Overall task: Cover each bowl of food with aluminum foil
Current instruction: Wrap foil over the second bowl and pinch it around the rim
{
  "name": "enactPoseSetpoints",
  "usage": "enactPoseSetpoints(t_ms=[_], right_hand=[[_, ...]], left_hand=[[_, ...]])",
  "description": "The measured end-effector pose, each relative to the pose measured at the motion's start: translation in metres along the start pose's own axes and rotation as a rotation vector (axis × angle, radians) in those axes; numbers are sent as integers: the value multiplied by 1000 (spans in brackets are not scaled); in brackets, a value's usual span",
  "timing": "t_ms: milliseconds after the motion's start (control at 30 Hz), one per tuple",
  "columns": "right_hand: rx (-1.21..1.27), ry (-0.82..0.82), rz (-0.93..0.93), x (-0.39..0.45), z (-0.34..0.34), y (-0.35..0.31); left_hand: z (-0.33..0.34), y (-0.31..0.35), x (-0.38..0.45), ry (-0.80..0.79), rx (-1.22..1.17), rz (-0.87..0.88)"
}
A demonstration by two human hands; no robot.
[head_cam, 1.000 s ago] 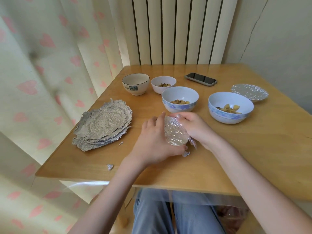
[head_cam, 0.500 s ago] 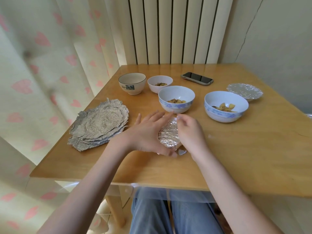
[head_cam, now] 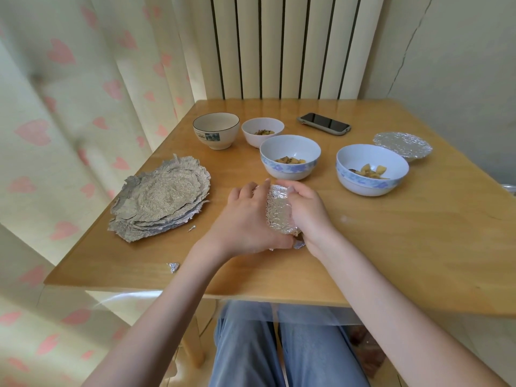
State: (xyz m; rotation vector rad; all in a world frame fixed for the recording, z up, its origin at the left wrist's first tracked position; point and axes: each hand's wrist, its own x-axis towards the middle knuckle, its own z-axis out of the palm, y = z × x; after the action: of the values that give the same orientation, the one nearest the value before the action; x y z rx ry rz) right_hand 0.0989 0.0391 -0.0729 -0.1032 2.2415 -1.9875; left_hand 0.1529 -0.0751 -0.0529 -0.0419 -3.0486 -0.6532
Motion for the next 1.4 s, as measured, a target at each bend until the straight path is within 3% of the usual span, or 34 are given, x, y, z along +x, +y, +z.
enactPoseSetpoints(t_ms=[133, 233, 300, 433, 600, 700, 867, 1067, 1200, 1300, 1400], right_hand=[[16, -160, -1, 6, -8, -11], [-60, -208, -19, 11, -18, -20], [-28, -113, -31, 8, -25, -22], [-77, 207, -83, -16, -19, -19], [-30, 277, -12, -24, 20, -9], [-62, 379, -17, -16, 23, -4], [-127, 284, -31, -7, 20, 4], [-170, 31, -56, -3, 2, -3], [-119, -128, 49, -1, -14, -15], [-76, 26, 41, -3, -24, -17], [-58, 174, -36, -15, -12, -13]], left_hand=[[8, 18, -8, 85, -13, -177], [2, 21, -12, 32, -37, -215], [-9, 11, -13, 63, -119, -187], [-20, -8, -4, 392, -504, -83], [-1, -13, 13, 298, -658, -9], [7, -14, 16, 336, -717, -30], [11, -11, 15, 404, -719, -111], [21, 7, -2, 574, -703, -220], [13, -10, -2, 481, -767, -203], [0, -37, 4, 475, -850, -202], [-5, -36, 11, 417, -842, -44]])
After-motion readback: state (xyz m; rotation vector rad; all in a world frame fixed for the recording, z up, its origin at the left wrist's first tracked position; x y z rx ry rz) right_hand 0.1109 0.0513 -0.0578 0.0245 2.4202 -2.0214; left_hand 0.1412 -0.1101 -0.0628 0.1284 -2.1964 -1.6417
